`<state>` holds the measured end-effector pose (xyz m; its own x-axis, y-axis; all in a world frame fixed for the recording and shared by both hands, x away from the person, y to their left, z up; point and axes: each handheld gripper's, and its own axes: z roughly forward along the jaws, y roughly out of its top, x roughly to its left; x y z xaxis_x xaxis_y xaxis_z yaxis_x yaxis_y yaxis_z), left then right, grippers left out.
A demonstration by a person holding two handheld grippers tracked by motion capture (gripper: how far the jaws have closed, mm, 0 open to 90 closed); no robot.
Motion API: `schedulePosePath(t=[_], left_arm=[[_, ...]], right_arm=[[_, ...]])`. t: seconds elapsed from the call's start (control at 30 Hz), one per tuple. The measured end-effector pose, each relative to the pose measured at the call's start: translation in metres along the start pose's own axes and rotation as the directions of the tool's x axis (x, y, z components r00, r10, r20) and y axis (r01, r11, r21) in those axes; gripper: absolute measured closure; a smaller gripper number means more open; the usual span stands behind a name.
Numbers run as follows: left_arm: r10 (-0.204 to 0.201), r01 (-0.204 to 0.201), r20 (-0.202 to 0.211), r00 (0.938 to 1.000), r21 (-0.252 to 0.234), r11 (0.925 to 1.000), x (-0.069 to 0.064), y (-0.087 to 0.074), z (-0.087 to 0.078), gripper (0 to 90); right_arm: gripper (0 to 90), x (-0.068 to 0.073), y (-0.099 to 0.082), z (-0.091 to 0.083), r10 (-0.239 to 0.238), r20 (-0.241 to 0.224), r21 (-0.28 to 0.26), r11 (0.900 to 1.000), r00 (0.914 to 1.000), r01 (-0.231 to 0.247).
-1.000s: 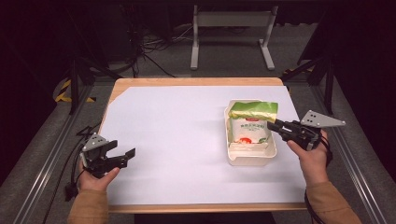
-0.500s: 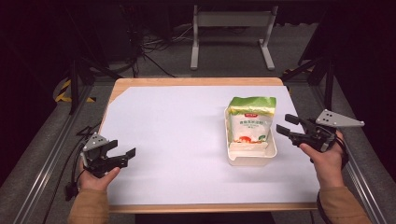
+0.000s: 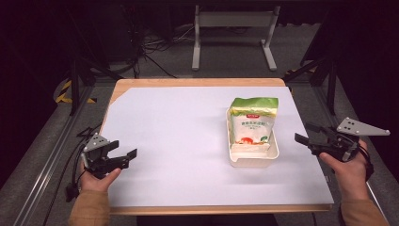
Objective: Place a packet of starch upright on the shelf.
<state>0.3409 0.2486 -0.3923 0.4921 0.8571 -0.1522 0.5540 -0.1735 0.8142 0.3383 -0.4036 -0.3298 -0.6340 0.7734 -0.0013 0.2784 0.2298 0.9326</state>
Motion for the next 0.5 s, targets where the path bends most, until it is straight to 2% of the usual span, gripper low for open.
schedulePosePath(t=[0.2, 0.5], left_arm=[[0.005, -0.005, 0.0, 1.0, 0.002, 1.0, 0.0, 0.0, 0.001, 20.2], [0.005, -0.005, 0.002, 1.0, 0.006, 1.0, 0.001, -0.003, 0.003, 19.9]], right_arm=[[31.5, -0.005, -0.012, -0.007, 0.024, 0.022, 0.028, 0.9993, 0.9995, -0.024], [30.1, -0.012, -0.034, 0.0, 0.064, 0.035, 0.074, 0.995, 0.9973, -0.067]])
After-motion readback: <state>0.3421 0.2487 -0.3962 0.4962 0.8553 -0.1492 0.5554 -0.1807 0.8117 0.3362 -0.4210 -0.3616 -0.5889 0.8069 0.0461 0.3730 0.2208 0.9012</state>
